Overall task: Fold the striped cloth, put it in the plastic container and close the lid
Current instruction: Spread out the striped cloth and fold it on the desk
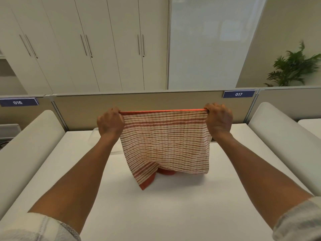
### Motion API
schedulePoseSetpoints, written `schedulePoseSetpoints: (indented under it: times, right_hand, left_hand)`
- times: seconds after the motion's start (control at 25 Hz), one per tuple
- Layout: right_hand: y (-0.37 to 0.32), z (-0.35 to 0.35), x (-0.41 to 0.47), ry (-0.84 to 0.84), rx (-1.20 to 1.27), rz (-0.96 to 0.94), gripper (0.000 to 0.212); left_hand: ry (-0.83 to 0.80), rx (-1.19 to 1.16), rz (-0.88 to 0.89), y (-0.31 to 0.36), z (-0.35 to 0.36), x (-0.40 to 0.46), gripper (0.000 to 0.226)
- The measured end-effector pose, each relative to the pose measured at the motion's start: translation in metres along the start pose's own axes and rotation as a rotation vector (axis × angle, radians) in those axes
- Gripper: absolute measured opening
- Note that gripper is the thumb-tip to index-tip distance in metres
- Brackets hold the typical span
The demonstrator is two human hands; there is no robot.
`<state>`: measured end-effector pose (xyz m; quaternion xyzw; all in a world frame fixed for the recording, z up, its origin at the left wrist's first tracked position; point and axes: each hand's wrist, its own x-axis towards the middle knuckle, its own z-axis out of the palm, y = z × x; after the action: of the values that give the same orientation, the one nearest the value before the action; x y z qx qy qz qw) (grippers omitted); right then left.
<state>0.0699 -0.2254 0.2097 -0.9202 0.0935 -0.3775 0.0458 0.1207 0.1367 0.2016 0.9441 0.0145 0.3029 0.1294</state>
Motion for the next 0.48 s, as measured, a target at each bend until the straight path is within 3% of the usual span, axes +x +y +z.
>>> schedulePoseSetpoints:
  times: [0.28, 0.48]
  right_hand:
    - [-0.001, -0.020, 0.030, 0.137, 0.010, -0.011, 0.015]
    - [-0.005, -0.048, 0.026, 0.228, 0.104, 0.032, 0.025]
  left_hand:
    - [0.175, -0.153, -0.020, 0.012, -0.015, 0.017, 0.022]
    - [0.312, -0.119, 0.008, 0.016, -0.033, 0.014, 0.021]
